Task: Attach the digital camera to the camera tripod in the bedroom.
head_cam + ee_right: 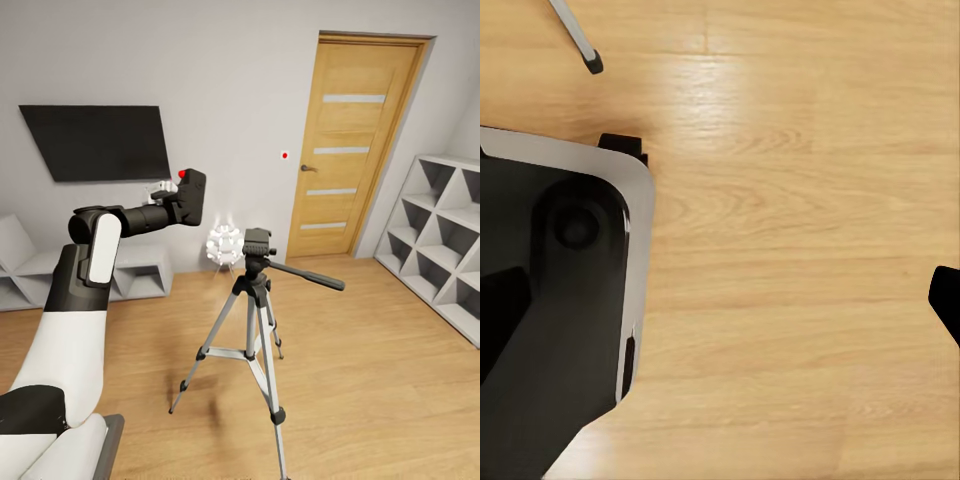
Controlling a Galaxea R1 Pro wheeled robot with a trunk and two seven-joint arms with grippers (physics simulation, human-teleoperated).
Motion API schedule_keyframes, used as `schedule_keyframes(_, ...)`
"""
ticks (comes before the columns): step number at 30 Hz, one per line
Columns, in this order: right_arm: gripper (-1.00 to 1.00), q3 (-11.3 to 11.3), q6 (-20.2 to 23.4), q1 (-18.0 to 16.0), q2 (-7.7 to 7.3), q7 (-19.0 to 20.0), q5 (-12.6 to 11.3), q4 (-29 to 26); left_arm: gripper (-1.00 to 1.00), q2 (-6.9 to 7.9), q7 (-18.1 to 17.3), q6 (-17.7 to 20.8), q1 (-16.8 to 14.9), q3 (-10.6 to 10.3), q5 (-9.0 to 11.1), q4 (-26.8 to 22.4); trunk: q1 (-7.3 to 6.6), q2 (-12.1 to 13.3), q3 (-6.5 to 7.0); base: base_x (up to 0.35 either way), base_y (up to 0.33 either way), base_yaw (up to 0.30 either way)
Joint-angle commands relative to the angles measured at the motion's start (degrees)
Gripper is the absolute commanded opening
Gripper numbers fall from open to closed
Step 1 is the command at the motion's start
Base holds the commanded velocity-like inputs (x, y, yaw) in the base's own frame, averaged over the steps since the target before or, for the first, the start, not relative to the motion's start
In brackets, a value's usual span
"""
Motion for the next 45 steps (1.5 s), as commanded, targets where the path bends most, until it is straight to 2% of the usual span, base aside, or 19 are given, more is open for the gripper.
schedule_keyframes(1,1.0,-0.5,-0.3,-0.1,-0.03,0.1,0.5,0.2,-1.0,-0.02,-0.7,0.2,-0.1,0.1,-0.1,0.0,0.03,-0.1,-0.21,0.0,0.0,0.0)
schedule_keyframes(14,1.0,-0.5,-0.4,-0.1,0.0,0.1,0.5,0.2,-1.0,-0.05,-0.6,0.2,-0.1,0.0,0.7,-0.4,0.03,-0.1,-1.28,0.0,0.0,0.0)
schedule_keyframes(35,1.0,-0.4,-0.5,-0.1,-0.07,1.1,0.7,0.2,-1.0,-0.05,-0.5,0.2,-0.1,0.1,0.9,0.1,0.03,-0.1,-1.37,0.0,0.0,0.0)
schedule_keyframes(38,1.0,-0.4,-0.3,-0.1,-0.03,0.2,0.5,0.2,-1.0,-0.05,-0.5,0.2,-0.1,0.1,0.9,-0.2,0.03,-0.1,-1.37,0.0,0.0,0.0)
schedule_keyframes(39,1.0,-0.5,0.0,-0.1,-0.83,0.2,0.8,-2.5,-1.0,-0.05,-0.5,0.2,-0.1,0.1,0.9,0.3,0.03,-0.1,-1.37,0.0,0.0,0.0)
schedule_keyframes(40,1.0,-0.6,0.2,-0.1,-0.92,0.1,0.7,-4.9,-1.0,-0.05,-0.5,0.2,-0.1,0.1,0.9,0.3,0.03,-0.1,-1.37,0.0,0.0,0.0)
schedule_keyframes(41,1.0,-0.6,0.5,-0.1,-0.94,0.1,0.6,-6.4,-1.0,-0.05,-0.5,0.2,-0.1,0.1,0.9,0.3,0.03,-0.1,-1.37,0.0,0.0,0.0)
schedule_keyframes(45,1.0,-0.8,6.2,0.0,-0.47,-1.6,0.2,-19.5,-1.0,-0.05,-0.4,0.2,-0.1,0.1,0.9,0.4,0.03,-0.1,-1.37,0.0,0.0,0.0)
